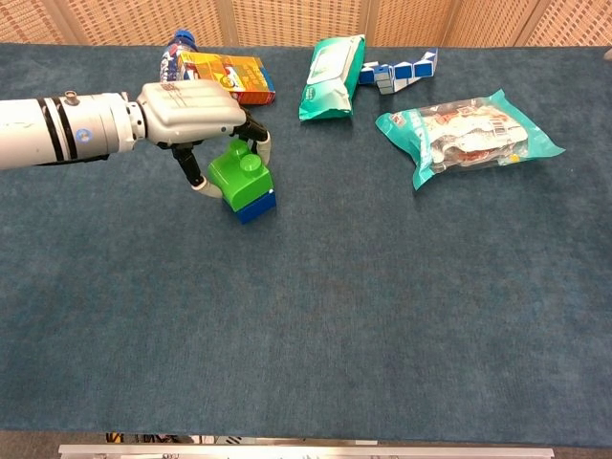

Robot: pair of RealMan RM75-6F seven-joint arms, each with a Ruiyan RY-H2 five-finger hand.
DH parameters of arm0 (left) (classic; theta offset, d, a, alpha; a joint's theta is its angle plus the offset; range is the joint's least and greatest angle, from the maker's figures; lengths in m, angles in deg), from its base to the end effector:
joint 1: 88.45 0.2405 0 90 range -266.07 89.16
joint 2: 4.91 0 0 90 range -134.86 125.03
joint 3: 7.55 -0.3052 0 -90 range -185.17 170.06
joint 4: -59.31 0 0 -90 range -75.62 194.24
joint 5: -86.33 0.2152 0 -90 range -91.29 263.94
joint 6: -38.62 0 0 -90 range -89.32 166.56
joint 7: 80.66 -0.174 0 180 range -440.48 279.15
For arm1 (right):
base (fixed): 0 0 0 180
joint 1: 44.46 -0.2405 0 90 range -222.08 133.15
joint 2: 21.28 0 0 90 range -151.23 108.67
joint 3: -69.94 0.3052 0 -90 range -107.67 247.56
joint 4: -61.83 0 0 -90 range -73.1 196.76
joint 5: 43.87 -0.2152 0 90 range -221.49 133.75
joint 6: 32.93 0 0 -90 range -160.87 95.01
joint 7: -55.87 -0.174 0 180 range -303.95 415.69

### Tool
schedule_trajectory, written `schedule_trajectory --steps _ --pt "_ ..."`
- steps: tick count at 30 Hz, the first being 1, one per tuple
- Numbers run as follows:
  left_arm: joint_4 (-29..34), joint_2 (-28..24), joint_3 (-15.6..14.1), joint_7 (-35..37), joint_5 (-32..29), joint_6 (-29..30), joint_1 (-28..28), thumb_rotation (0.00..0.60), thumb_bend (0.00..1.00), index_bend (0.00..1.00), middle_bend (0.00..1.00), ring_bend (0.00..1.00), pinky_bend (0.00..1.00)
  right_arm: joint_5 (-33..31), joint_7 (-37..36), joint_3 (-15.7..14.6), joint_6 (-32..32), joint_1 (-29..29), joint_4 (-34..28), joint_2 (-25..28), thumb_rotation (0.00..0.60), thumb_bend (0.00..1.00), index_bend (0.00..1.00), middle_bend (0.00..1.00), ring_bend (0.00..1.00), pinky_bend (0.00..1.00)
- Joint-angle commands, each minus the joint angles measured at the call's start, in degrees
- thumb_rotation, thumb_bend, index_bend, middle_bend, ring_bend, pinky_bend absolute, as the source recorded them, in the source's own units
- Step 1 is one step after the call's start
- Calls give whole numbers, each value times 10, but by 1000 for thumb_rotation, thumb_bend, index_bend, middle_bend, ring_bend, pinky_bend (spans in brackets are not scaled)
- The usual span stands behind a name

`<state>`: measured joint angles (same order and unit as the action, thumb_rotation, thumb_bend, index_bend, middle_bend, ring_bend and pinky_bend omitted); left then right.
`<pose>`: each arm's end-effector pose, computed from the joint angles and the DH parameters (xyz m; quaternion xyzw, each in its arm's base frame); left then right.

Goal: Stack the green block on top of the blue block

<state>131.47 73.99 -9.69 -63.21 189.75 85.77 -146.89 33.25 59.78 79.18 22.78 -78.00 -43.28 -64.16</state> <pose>-0.1328 0.4299 -0.0113 -0.9033 -0.1886 -0.3161 0.2202 -0.2139 -0.3676 0.2336 0.7459 -0.2951 0.3288 0.4984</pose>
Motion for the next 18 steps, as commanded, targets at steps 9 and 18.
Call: schedule_trajectory --steps 9,18 --pt "-68 19 -37 69 35 24 -35 600 173 389 379 350 356 -14 13 2 5 9 -6 4 600 12 37 254 160 267" --pt "-108 43 -53 120 43 43 -54 600 173 394 379 350 356 -31 34 6 7 11 -13 3 600 13 37 254 160 267"
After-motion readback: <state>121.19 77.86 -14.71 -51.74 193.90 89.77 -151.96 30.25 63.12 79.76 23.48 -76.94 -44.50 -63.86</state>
